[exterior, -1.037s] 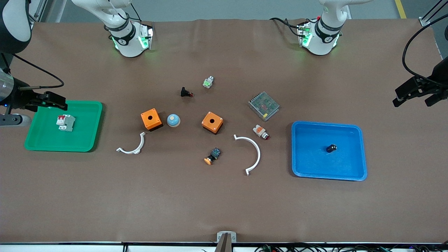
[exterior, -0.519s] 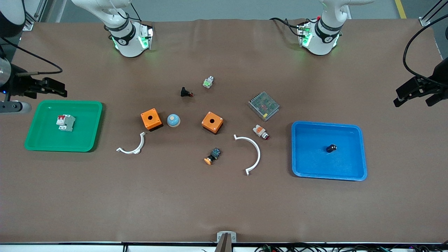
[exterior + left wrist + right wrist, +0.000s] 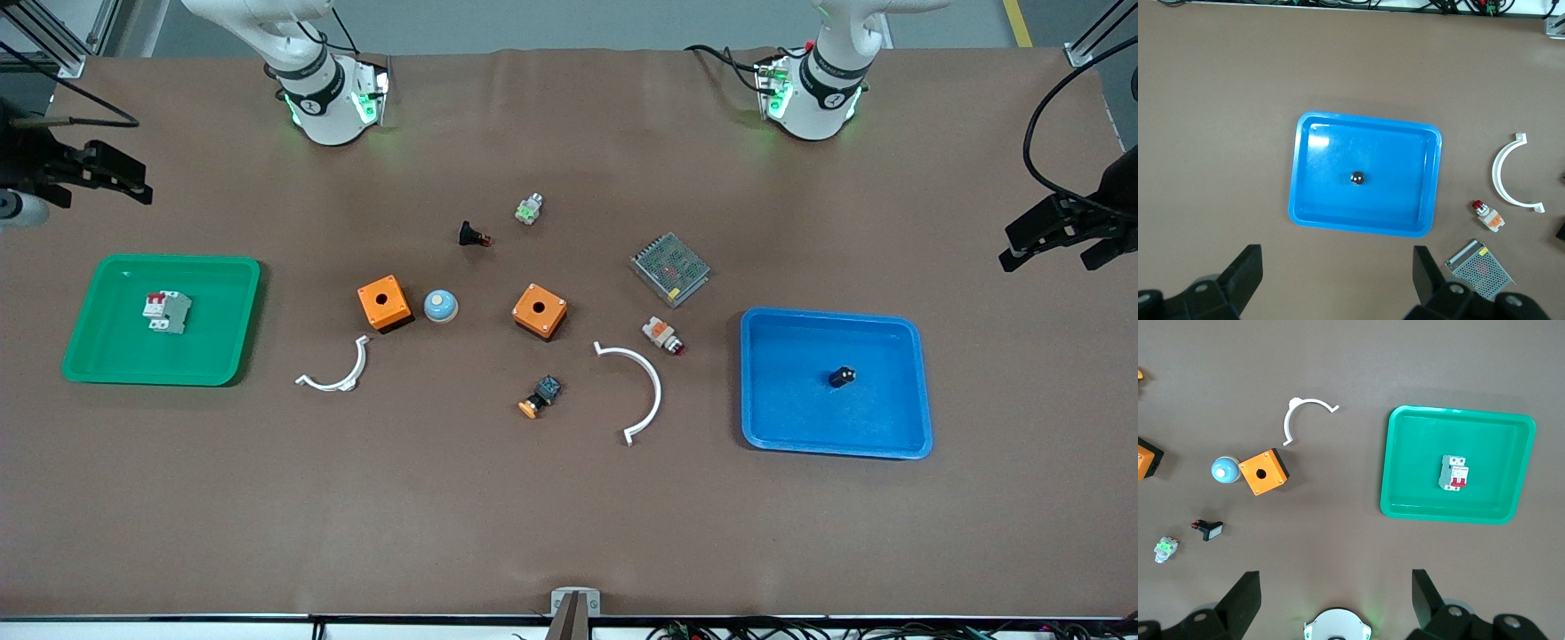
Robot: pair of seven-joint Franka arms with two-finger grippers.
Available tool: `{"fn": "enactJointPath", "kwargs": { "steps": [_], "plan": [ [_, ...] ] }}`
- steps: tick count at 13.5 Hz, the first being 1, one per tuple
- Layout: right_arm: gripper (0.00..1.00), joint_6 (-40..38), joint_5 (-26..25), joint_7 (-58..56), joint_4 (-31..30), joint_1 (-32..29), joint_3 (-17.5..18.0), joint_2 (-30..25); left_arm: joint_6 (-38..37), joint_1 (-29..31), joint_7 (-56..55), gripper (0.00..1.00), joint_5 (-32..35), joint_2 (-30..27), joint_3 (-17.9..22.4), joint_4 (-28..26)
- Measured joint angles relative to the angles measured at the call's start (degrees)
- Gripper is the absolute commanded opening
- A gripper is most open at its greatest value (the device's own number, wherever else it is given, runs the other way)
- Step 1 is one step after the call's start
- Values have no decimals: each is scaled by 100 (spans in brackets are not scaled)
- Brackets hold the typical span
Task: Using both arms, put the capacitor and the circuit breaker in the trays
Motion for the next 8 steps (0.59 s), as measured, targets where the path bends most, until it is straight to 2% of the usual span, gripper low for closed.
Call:
{"fn": "enactJointPath", "kwargs": {
  "steps": [5, 8],
  "plan": [
    [100, 140, 282, -26, -189, 0, -213, -310, -1, -49, -335, 99, -1, 7, -299, 0],
    [100, 315, 297, -101, -239, 0, -228, -319, -1, -24, -335, 99, -1, 6, -298, 51]
  ]
}}
